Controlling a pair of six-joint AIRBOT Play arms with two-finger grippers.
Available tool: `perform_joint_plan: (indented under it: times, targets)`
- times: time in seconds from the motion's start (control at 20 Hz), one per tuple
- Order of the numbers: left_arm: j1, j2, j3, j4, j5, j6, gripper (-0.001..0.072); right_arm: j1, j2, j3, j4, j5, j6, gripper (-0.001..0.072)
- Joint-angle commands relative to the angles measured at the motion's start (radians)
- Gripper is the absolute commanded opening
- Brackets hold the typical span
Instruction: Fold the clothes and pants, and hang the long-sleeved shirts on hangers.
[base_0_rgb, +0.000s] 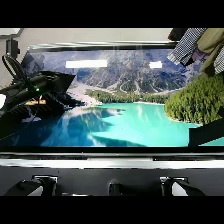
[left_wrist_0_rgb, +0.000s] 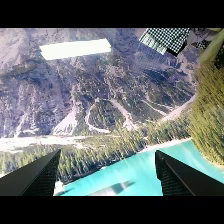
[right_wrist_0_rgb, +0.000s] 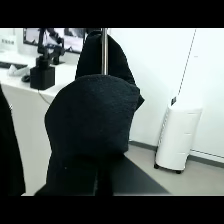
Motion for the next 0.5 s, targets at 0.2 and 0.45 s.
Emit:
perform_joint_plan:
  times: [0.2, 0.45]
  targets:
    - [0.001, -0.001, 0.0, 0.0, 0.0, 0.0, 0.0679, -0.236, 0.003, 0.001, 0.092, -0.095, 0.076, 0.0027]
    - [0.001, -0.001, 0.0, 0.0, 0.0, 0.0, 0.0679, -0.406, 0.0, 0.0, 0.264, -0.123, 0.084, 0.0027]
